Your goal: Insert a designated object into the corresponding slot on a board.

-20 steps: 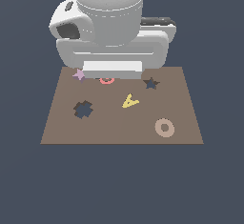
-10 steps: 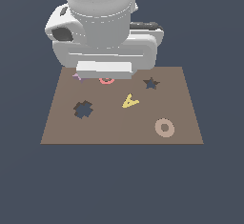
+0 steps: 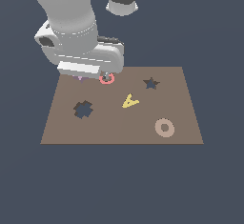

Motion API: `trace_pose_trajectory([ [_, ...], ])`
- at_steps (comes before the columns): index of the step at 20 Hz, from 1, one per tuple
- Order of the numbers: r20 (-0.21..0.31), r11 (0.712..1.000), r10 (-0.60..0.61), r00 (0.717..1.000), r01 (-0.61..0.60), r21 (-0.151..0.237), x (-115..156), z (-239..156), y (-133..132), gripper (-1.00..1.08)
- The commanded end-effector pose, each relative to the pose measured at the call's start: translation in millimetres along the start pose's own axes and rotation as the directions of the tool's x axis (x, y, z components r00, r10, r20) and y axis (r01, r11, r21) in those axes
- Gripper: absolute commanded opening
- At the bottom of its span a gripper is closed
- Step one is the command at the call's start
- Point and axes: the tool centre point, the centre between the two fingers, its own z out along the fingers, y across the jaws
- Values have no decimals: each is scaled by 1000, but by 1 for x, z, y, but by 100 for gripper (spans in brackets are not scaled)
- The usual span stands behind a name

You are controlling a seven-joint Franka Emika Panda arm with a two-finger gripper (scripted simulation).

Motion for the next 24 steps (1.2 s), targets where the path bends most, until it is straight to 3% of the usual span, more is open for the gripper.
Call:
trace_pose_trajectory([
  [1,3,999,36,999,-36,-2,-12,15,20,100],
  [10,9,994,106,994,-106,-3,-38,46,59,100],
  [24,9,994,110,994,-110,-2,-40,68,61,100],
])
